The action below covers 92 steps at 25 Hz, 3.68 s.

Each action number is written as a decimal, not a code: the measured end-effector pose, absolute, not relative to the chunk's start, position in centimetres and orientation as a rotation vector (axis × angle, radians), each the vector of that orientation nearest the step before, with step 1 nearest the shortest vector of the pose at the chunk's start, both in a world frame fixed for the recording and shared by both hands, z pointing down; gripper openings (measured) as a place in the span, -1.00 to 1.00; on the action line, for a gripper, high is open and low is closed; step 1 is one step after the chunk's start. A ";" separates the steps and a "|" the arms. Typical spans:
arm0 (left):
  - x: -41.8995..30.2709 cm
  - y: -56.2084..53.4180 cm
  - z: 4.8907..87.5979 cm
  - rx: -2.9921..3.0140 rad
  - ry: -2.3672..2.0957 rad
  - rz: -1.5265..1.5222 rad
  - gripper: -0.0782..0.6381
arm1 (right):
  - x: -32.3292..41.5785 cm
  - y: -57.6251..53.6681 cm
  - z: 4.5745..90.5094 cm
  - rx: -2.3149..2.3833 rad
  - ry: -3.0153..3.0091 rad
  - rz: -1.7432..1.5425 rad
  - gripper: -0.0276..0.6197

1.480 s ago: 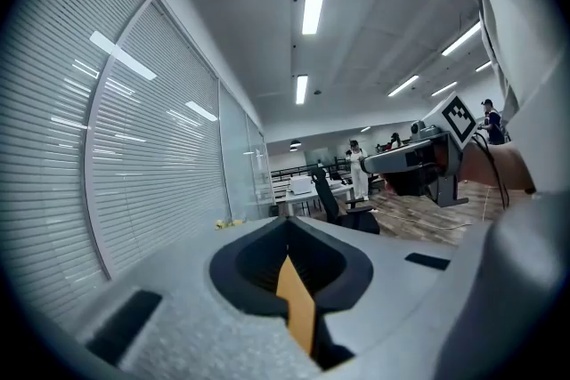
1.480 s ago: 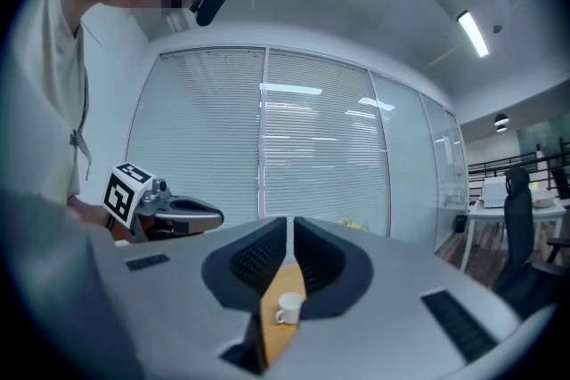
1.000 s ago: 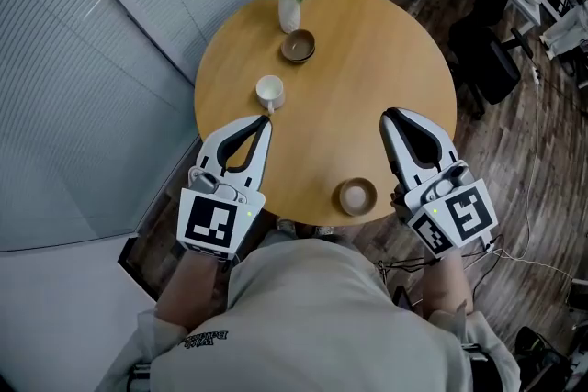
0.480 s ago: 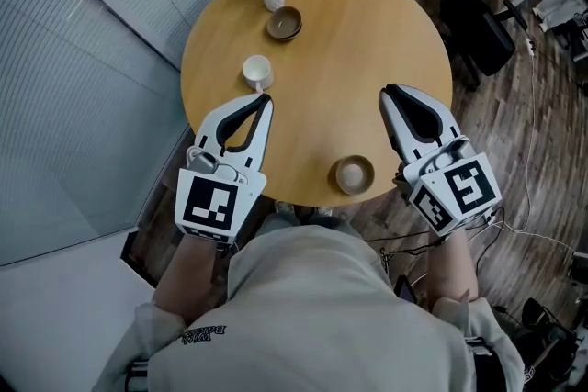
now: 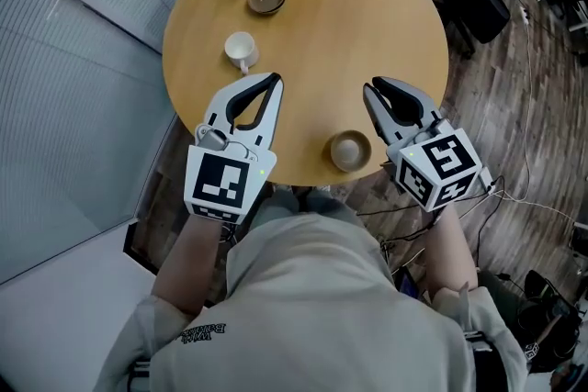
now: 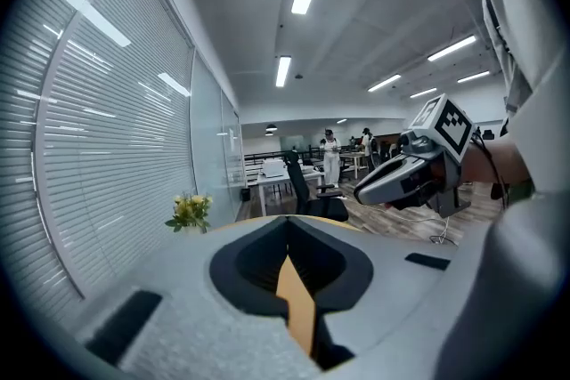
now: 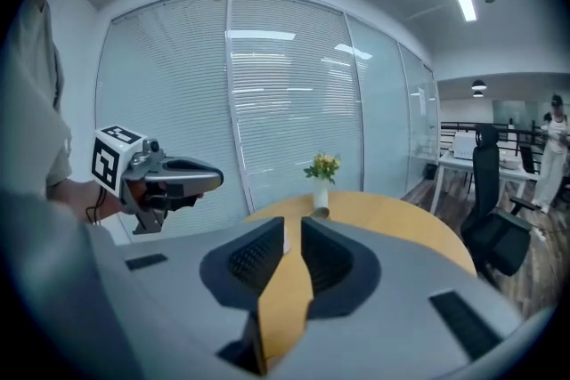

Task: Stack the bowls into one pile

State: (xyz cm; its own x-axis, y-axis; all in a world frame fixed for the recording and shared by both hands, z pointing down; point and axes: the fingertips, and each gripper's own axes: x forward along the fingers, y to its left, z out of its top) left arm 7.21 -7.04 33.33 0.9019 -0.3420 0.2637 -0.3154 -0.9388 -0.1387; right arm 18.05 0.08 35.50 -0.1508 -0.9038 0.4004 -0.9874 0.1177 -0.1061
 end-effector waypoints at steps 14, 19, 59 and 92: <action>9.5 -4.9 40.9 -3.057 0.400 -0.628 -0.72 | 15.6 3.4 46.5 1.714 -2.050 0.806 -0.60; 9.9 -3.4 43.5 -3.079 0.364 -0.701 -0.72 | 14.2 5.2 50.6 1.619 -1.976 0.817 -0.58; 6.8 1.2 57.3 -3.171 0.263 -1.156 -0.72 | 10.8 10.4 67.0 1.431 -1.624 1.049 -0.75; 6.4 -4.0 46.8 -3.133 0.465 -0.855 -0.72 | 14.5 0.7 49.2 1.781 -2.042 1.069 -0.82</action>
